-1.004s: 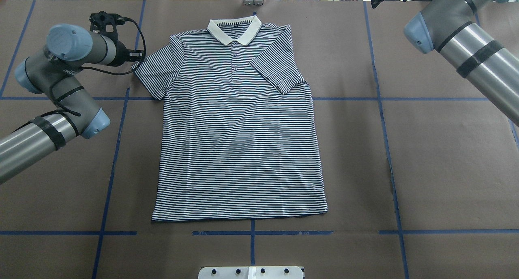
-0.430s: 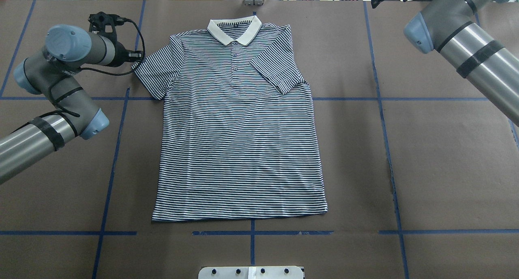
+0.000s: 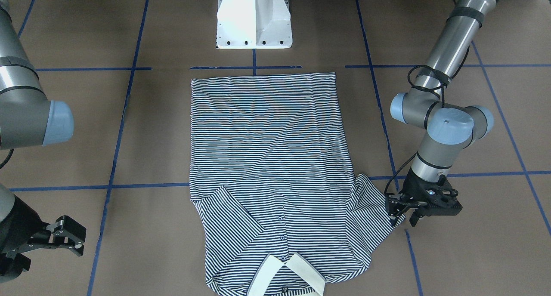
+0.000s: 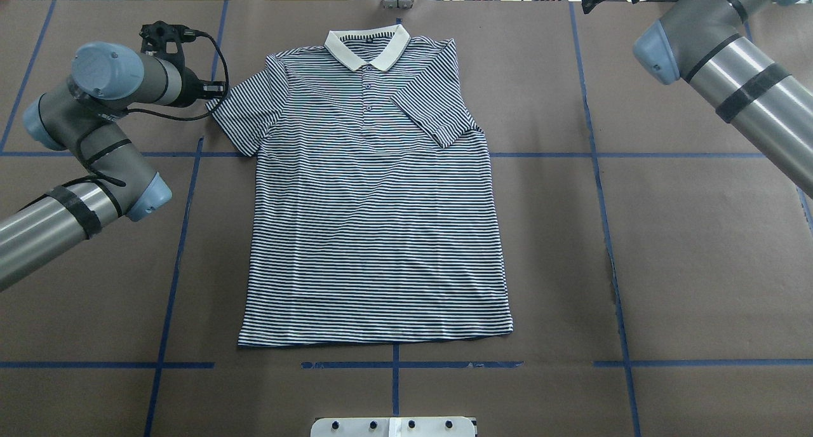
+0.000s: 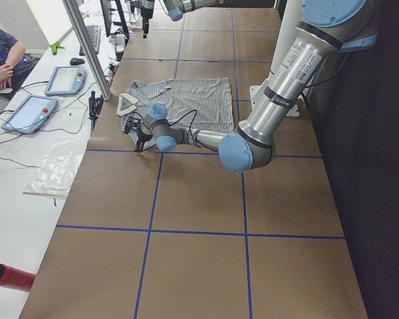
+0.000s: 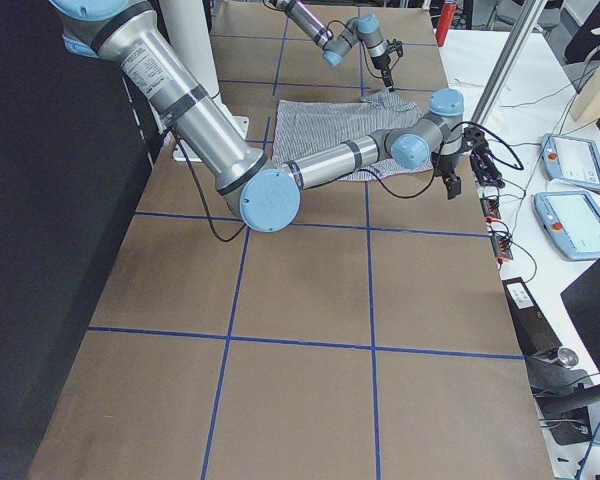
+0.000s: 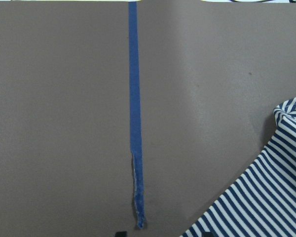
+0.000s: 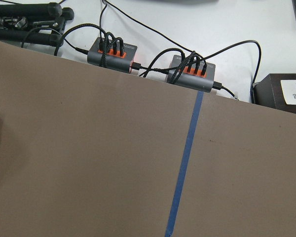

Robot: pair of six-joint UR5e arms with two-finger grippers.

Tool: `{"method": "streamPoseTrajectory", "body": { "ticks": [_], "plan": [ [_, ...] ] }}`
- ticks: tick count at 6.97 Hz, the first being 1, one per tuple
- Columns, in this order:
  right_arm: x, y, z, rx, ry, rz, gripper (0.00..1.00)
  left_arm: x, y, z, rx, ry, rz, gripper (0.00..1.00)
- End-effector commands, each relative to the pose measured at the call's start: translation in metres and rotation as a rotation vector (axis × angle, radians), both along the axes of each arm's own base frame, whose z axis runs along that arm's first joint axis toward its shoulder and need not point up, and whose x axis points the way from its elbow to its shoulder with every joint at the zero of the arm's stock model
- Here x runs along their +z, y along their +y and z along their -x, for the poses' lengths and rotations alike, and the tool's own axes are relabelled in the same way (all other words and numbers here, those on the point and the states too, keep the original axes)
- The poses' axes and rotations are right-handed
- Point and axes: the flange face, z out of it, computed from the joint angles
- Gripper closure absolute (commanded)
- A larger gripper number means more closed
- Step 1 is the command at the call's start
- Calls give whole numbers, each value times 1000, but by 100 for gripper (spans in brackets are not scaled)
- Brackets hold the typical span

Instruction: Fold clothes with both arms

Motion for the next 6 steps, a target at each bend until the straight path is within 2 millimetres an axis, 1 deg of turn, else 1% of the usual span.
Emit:
{"method": "streamPoseTrajectory", "body": {
  "ticks": [1, 3, 5, 6],
  "plan": [
    [4, 1, -1, 0, 2, 3, 0, 2, 4, 1, 3, 2, 0, 43],
    [5, 2, -1, -1, 1, 5, 0, 2, 6, -3, 7, 2, 0, 45],
    [11, 3, -1, 1, 5, 13, 0, 2, 8, -6, 12, 1, -1, 45],
    [11, 3, -1, 1, 5, 13, 0, 3, 9, -7, 13, 0, -1, 52]
  ]
}}
